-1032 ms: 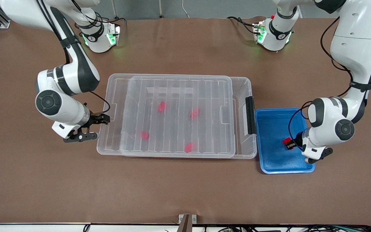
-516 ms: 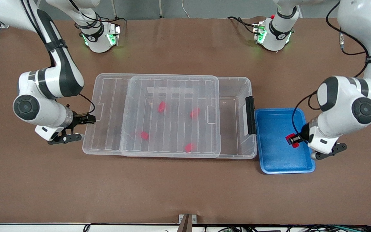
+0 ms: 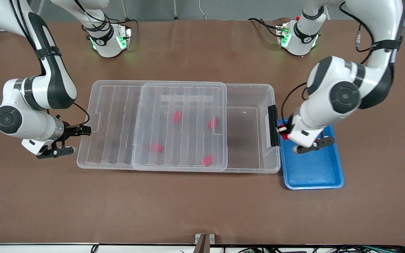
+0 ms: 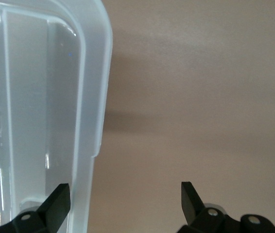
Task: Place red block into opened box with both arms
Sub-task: 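Carry the block over the box with the left gripper while the right gripper withdraws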
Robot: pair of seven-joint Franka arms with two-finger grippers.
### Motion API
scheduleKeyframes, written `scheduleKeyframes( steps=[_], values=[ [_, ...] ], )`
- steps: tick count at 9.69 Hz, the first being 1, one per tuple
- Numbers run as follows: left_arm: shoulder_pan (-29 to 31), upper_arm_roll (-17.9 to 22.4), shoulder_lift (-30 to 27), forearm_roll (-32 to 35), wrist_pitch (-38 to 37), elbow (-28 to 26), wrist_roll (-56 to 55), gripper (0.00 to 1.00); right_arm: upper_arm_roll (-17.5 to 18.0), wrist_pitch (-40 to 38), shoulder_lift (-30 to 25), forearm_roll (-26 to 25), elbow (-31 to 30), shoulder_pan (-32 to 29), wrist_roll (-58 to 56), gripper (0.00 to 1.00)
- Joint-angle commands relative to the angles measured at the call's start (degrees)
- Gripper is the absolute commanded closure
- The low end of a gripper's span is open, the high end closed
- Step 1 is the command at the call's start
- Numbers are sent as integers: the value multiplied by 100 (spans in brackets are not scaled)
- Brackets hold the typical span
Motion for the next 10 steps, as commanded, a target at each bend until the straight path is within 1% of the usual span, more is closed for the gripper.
scheduleKeyframes(
  steps=[1,3,4,6,7,8,9,10],
  values=[
    [-439,1,385,-11,398,-161,-271,100,-73,-206,-91,-47,102,-54,-168,0],
    [-634,-8,552,-2,1249,-625,-483,100,-73,-303,-82,-38,200,-63,-177,0],
    [-757,-8,683,-2,1532,-741,-475,100,-73,-304,-91,-47,200,-72,-177,0],
    [-1029,1,1078,15,1735,-742,-431,100,-73,-304,-82,-47,200,-72,-177,0],
    [-1056,1,1237,85,1806,-742,-370,100,-73,-312,-82,-38,244,-72,-168,0],
    [-1083,-8,1377,469,1842,-742,-369,100,-73,-469,-91,-21,348,-63,-142,0],
    [-1083,-8,1448,585,1842,-742,-360,100,-73,-714,-126,180,532,-37,-55,0],
    [-1092,-8,1501,587,1842,-742,-230,100,-82,-821,-335,364,621,-28,285,0]
  ],
)
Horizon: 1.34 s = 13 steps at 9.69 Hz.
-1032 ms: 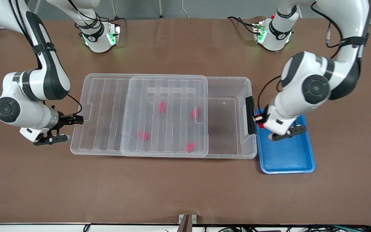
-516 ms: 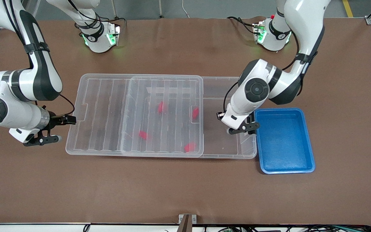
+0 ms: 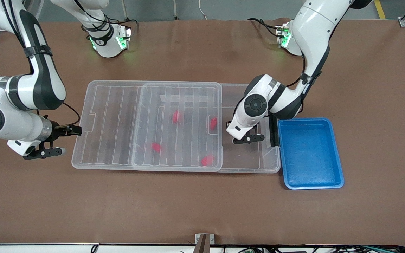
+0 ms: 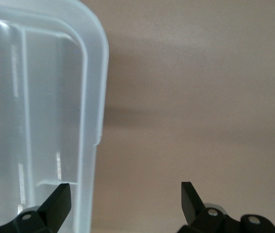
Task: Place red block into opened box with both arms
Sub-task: 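Carry the block over the box with the left gripper while the right gripper withdraws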
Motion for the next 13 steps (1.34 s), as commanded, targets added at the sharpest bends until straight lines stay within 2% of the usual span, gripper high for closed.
scheduleKeyframes(
  steps=[1,3,4,6,7,8,9,10,13],
  values=[
    [-9,19,221,120,116,-42,303,100,-25,-255,-598,218,123,1,750,0],
    [-35,19,301,137,186,-51,313,99,-113,-360,-1257,218,140,27,1455,0],
    [-62,19,353,155,361,-112,313,99,-348,-422,-1556,227,193,123,1493,0],
    [-80,28,362,234,686,-323,305,93,-1190,-903,-2032,724,359,264,1267,0],
    [-80,28,363,243,688,-341,304,89,-1447,-1489,-2138,763,595,369,882,0],
    [-45,28,380,243,688,-333,296,72,-1528,-2008,-2122,754,1067,370,765,0],
    [-27,28,380,243,688,-315,270,4,-1520,-2187,-2096,650,1446,370,764,0],
    [-36,28,328,243,635,-298,235,0,-1520,-2267,-2087,605,1580,353,747,0],
    [60,19,-268,243,101,-253,269,0,-1520,-2495,-2078,569,1530,343,519,0]
  ],
)
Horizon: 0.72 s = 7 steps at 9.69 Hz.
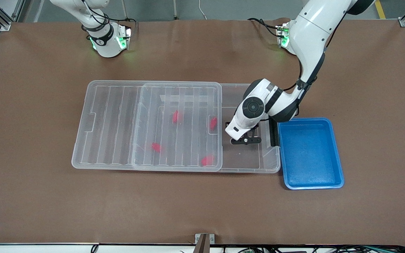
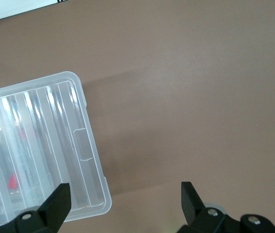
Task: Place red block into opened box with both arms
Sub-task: 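Lower the red block into the box and open the left gripper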
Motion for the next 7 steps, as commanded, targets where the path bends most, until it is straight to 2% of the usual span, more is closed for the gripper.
scheduleKeyframes(
  steps=[1,3,4,7],
  values=[
    [80,6,-497,120,-460,-75,-4,0,-6,-163,127,-91,50,105,-160,0],
    [116,15,-902,120,-838,135,-4,0,3,-93,145,-152,50,106,-213,0],
    [238,15,-1095,120,-1240,414,14,0,116,-84,145,-336,50,114,-204,0],
    [772,24,-1666,120,-2515,1425,302,0,152,-75,145,-364,50,115,-196,0]
  ],
)
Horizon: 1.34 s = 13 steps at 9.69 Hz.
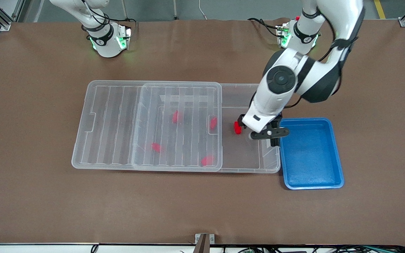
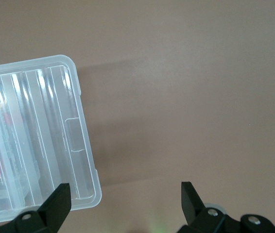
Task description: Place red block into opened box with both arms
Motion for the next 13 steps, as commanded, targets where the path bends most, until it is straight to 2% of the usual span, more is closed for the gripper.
scheduleKeyframes(
  steps=[1,3,4,5,6,7,8,9,10,11,12,13],
  values=[
    [532,-10,-310,92,-606,511,571,0,30,-13,9,-86,41,1,-42,0],
    [1024,-28,-767,5,-1071,723,1258,0,48,-30,420,-77,50,10,-147,0],
    [1201,-37,-943,4,-1257,759,1521,0,48,39,587,-25,-116,-60,-678,0],
    [1350,-19,-1145,-31,-1328,759,1732,0,39,484,685,-16,-491,-78,-1040,14],
    [1595,-19,-1278,-170,-1538,759,2030,0,39,993,694,-7,-1009,-96,-1401,44],
    [1789,16,-1462,-293,-1775,733,2416,0,39,1390,694,54,-1492,-105,-1500,64],
    [2113,51,-1646,-434,-1847,646,2916,0,30,1959,694,394,-2019,-113,-1518,79],
    [2273,112,-1918,-557,-1882,315,3339,0,30,2461,712,519,-2433,-96,-1527,95],
    [2249,391,-2190,-645,-1882,-11,3482,0,47,2988,747,547,-2829,-70,-1554,100],
    [2248,533,-2437,-890,-1882,-353,3518,0,65,3298,756,669,-3138,0,-1606,100],
    [2266,535,-2465,-892,-1978,-409,3449,0,152,3527,765,957,-3419,44,-1659,100],
    [2257,517,-2431,-866,-2005,-357,3501,0,240,3564,765,995,-3535,53,-1694,100]
  ],
)
